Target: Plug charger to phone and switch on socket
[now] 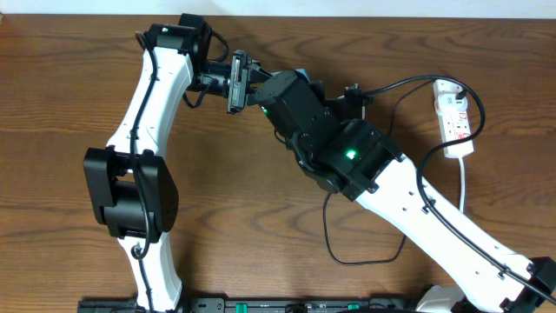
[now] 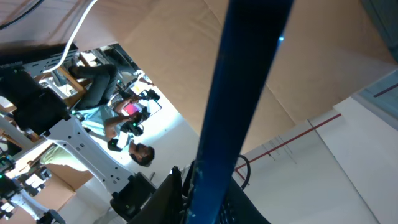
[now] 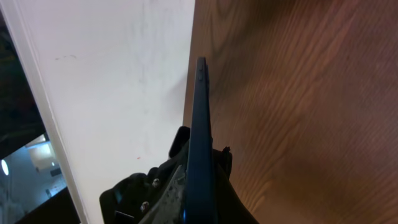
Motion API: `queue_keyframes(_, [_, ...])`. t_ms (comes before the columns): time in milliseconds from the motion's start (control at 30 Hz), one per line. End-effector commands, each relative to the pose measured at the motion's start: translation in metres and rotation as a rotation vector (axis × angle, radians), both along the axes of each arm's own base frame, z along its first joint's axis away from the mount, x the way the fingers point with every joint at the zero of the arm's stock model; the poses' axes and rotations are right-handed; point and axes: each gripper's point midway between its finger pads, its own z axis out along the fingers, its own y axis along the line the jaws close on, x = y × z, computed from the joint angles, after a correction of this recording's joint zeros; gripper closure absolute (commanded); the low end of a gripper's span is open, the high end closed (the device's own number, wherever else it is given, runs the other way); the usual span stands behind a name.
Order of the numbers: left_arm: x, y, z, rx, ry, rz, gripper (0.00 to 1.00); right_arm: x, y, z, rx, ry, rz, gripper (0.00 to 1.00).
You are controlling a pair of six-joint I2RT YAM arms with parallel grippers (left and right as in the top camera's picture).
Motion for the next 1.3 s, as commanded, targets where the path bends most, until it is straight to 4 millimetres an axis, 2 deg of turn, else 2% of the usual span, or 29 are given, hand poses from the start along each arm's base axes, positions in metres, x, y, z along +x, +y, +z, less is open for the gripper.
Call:
queue_keyframes(0, [-0.005,0.001,0.014,-0.011,-0.008,0.003,0.82,0.0,-0.008,0.026,0.041,-0.059,-0.031,0.97])
queue_keyframes(33, [-0.005,0.001,0.014,-0.011,-0.008,0.003,0.81,0.0,-0.008,0.026,0.041,-0.058,-0.031,0.97])
queue_keyframes(133, [-0.005,0.001,0.014,-0.011,-0.008,0.003,0.92,-0.001,-0.006,0.025,0.049,-0.052,-0.02,0.97])
queue_keyframes(333, [-0.005,0.001,0.014,-0.011,-0.008,0.003,0.92,-0.001,-0.004,0.025,0.053,-0.05,-0.015,0.93])
queue_keyframes(400, [-0.005,0.001,0.014,-0.011,-0.009,0.003,0.93,-0.001,-0.004,0.025,0.053,-0.05,-0.015,0.85])
queue_keyframes(433, [-0.005,0.001,0.014,-0.011,-0.009,0.003,0.93,-0.001,-0.004,0.025,0.053,-0.05,-0.015,0.79])
queue_keyframes(467, [-0.005,0.001,0.014,-0.011,-0.01,0.003,0.92,-0.001,-0.005,0.025,0.052,-0.051,-0.016,0.68])
queue_keyframes(567, [-0.005,0.001,0.014,-0.011,-0.01,0.003,0.93,0.0,-0.008,0.026,0.032,-0.061,-0.029,0.64])
queue_keyframes(633, [-0.005,0.001,0.014,-0.012,-0.014,0.002,0.93,0.001,-0.014,0.026,0.012,-0.069,-0.048,0.53])
queue_keyframes(733, [-0.005,0.001,0.014,-0.013,-0.027,0.002,0.93,0.003,-0.031,0.029,-0.095,-0.107,-0.094,0.46])
queue_keyframes(767, [-0.005,0.001,0.014,-0.014,-0.033,0.002,0.93,0.003,-0.036,0.03,-0.123,-0.114,-0.102,0.41])
queue_keyframes(800, [-0.004,0.001,0.014,-0.015,-0.042,0.001,0.92,0.002,-0.041,0.031,-0.153,-0.117,-0.108,0.29])
queue_keyframes(867, [-0.002,0.001,0.014,-0.019,-0.069,0.001,0.92,0.0,-0.048,0.032,-0.2,-0.119,-0.104,0.15])
queue_keyframes(967, [0.005,0.0,0.015,-0.03,-0.155,0.001,0.93,-0.004,-0.06,0.038,-0.33,-0.121,-0.032,0.05])
queue_keyframes(1000, [0.009,0.0,0.012,-0.021,-0.204,0.002,0.93,-0.007,-0.067,0.042,-0.426,-0.12,0.034,0.01])
queue_keyframes(1133, [0.02,0.001,-0.007,0.093,-0.281,0.015,0.93,-0.014,-0.089,0.046,-0.662,-0.091,0.197,0.01])
queue_keyframes(1167, [0.023,0.003,-0.018,0.159,-0.293,0.021,0.93,-0.019,-0.104,0.04,-0.724,-0.039,0.243,0.01])
queue_keyframes(1267, [0.027,0.005,-0.025,0.196,-0.379,0.017,0.93,-0.028,-0.134,0.021,-0.761,0.091,0.275,0.01])
